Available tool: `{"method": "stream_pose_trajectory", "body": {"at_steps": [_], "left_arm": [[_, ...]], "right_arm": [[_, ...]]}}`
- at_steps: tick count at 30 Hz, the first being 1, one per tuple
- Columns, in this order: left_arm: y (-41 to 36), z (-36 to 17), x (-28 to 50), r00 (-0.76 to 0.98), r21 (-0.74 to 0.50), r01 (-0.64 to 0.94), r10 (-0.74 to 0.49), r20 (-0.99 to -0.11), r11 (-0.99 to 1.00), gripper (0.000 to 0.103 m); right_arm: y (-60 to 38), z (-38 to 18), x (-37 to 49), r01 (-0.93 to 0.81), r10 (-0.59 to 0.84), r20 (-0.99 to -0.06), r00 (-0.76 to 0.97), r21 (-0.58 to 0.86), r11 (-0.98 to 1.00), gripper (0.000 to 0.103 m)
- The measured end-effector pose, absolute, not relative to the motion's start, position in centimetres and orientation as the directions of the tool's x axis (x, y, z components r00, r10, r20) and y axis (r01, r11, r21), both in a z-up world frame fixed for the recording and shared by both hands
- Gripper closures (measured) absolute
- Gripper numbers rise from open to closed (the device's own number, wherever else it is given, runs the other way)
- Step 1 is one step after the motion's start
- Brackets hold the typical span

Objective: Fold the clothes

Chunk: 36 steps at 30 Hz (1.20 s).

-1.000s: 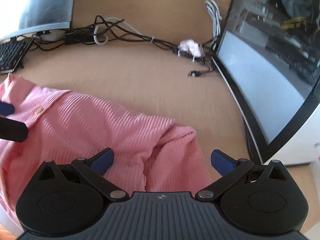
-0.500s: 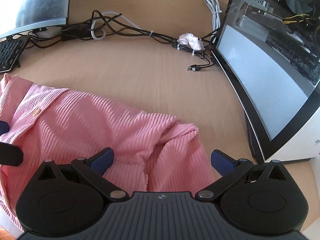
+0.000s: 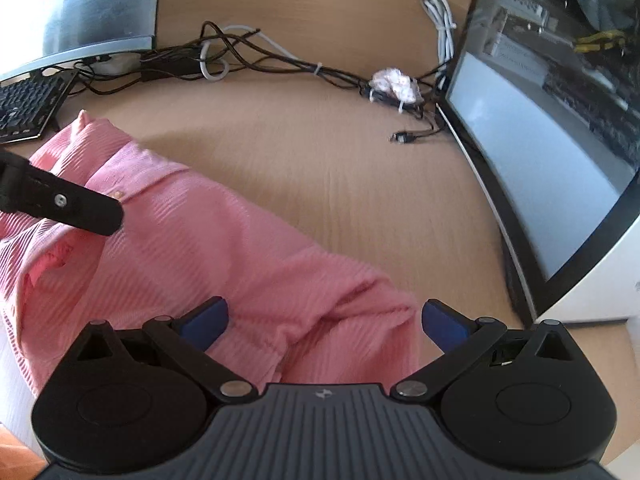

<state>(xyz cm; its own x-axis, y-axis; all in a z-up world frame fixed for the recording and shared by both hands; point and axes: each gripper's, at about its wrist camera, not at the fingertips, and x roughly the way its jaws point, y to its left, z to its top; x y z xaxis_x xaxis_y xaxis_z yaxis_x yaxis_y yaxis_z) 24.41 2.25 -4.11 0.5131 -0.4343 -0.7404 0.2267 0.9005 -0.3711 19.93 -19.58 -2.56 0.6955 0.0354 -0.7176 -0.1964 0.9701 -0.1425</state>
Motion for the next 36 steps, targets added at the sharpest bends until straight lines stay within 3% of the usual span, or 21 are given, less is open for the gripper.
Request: {"method": "stream_pose_trajectory", "body": {"at_steps": [4,11,18,21,24,29,31,33,34,36], "left_arm": [[3.2,-3.2,22.5,0.502,-0.446,0.254,-0.511,-0.698,0.859,0.000],[3.8,-4.8,22.6,0.472,-0.481,0.218,-0.523,-0.710,0.849,0.000],[2.2,-5.4,26.9,0.467,-0.454,0.257,-0.521,-0.714,0.853,0.000],[1.0,-5.5,29.0,0.479,-0.425,0.290,-0.515,-0.711,0.857,0.000],[1.5,-5.1,29.2,0.498,-0.401,0.306,-0.504,-0.706,0.864,0.000],[4.9,-3.0,26.4,0.544,-0.443,0.316,-0.543,-0.640,0.839,0.000],[5.3,-2.5,24.6,0.570,-0.389,0.340,-0.516,-0.639,0.856,0.000],[4.6,-2.4,22.8,0.616,-0.244,0.341,-0.412,-0.671,0.908,0.004],[4.0,-2.5,22.2,0.634,-0.167,0.342,-0.358,-0.685,0.925,0.008],[3.3,-3.1,21.5,0.649,-0.056,0.338,-0.276,-0.709,0.940,0.026]], "right_arm": [[-21.5,-0.6,19.7,-0.138,0.030,-0.646,0.763,-0.117,0.983,0.000],[-21.1,-4.7,20.2,-0.126,-0.085,-0.672,0.736,-0.259,0.958,0.000],[-21.3,-4.9,17.4,-0.119,-0.088,-0.685,0.723,-0.249,0.961,0.000],[-20.9,-4.9,15.9,-0.176,-0.038,-0.715,0.698,-0.223,0.959,0.000],[-20.6,-4.4,14.6,-0.322,0.117,-0.766,0.632,-0.122,0.939,0.000],[-21.0,-1.7,14.5,-0.351,0.179,-0.703,0.688,-0.107,0.930,0.000],[-21.1,-1.1,15.3,-0.332,0.157,-0.675,0.721,-0.137,0.933,0.000],[-20.7,-1.0,16.5,-0.323,0.145,-0.660,0.737,-0.155,0.933,0.000],[-20.6,-1.0,17.2,-0.328,0.153,-0.657,0.738,-0.151,0.932,0.000],[-20.1,-0.9,18.2,-0.349,0.179,-0.655,0.734,-0.138,0.927,0.000]]}}
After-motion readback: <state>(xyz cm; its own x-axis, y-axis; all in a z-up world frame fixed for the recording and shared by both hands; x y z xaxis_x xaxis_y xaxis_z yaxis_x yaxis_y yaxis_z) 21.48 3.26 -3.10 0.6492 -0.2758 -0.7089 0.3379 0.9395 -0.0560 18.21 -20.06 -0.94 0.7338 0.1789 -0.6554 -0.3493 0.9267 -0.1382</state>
